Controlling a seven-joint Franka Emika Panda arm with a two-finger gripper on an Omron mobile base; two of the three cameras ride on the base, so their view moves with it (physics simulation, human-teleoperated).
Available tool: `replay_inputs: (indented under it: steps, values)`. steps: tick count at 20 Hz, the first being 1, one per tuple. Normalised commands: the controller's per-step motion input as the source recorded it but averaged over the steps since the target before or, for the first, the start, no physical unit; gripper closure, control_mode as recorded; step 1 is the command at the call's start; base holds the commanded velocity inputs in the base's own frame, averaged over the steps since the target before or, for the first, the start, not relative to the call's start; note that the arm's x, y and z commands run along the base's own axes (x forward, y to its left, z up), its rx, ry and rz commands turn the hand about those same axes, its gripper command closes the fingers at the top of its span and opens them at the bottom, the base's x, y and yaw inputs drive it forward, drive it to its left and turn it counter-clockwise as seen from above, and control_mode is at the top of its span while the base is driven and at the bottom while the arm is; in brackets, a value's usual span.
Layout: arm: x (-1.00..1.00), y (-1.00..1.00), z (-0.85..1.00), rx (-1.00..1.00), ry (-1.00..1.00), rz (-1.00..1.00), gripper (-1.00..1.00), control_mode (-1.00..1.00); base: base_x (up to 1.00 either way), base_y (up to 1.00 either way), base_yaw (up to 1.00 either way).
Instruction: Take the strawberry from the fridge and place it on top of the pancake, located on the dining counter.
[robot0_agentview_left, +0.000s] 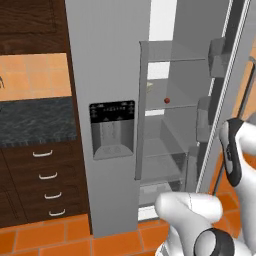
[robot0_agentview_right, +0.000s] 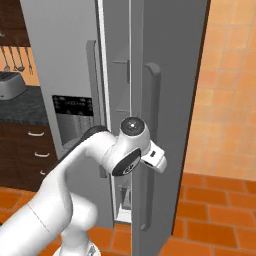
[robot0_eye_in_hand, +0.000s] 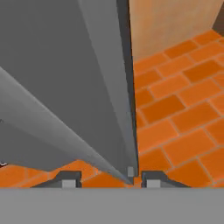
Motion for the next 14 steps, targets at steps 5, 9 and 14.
replay_inputs:
  steps: [5, 9, 14]
  values:
    - [-0.68, 0.32, 0.59, -0.25, 0.0, -0.01, -1.0, -1.0, 0.0, 0.0, 0.0]
    - [0.09, 0.6, 0.36, -0.43, 0.15, 0.0, -1.0, -1.0, 0.0, 0.0, 0.0]
    - [0.97, 0.0, -0.09, -0.45, 0.42, 0.0, -1.0, -1.0, 0.0, 0.0, 0.0]
